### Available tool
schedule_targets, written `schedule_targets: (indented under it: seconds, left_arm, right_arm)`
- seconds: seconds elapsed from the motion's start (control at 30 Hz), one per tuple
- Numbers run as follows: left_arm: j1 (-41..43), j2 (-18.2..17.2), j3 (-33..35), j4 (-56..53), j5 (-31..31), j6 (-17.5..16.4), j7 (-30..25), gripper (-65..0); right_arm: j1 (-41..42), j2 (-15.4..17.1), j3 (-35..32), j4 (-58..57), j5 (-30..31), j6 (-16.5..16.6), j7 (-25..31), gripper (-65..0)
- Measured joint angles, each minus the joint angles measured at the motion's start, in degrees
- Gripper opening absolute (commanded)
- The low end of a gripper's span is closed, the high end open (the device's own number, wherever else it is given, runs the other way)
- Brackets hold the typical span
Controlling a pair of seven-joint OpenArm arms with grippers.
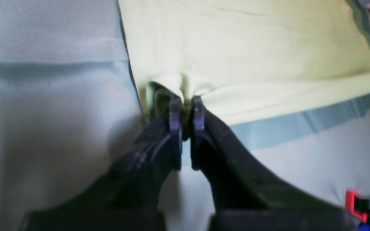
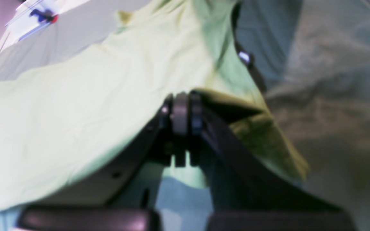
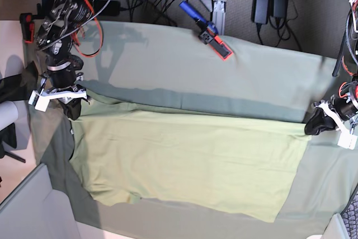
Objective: Fold the T-shirt properly
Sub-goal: 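Lift the held shirt edge with both grippers and fold it over the body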
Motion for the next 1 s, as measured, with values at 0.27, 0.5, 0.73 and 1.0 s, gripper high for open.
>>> schedule_targets:
  seconds: [0.27,0.5,0.73,1.0]
  left_arm:
    - [-6.25,0.70,0.04,-6.05,0.04,-0.07,-0.74,-65.0]
    - [-8.61,1.16,0.04,-10.47,0.42,-0.13,-1.46,-52.2]
    - [-8.44,1.14,0.04,-12.13,0.74,-0.11,-3.06,-43.2]
    - [-10.51,0.90,0.59,-12.13,0.85,-0.02,-3.48,-38.8]
  right_arm:
    - [6.49,0.00,0.00,-8.70,-2.32,0.09,0.07,-65.0]
    - [8.79,0.00,0.00,-13.09,-3.19,0.61,0.96,-65.0]
    - [9.05,0.00,-5.09,-13.18,-3.21,0.79,2.95,-65.0]
    - [9.70,0.17,-9.07,-13.18,-9.07,0.87,5.42,-65.0]
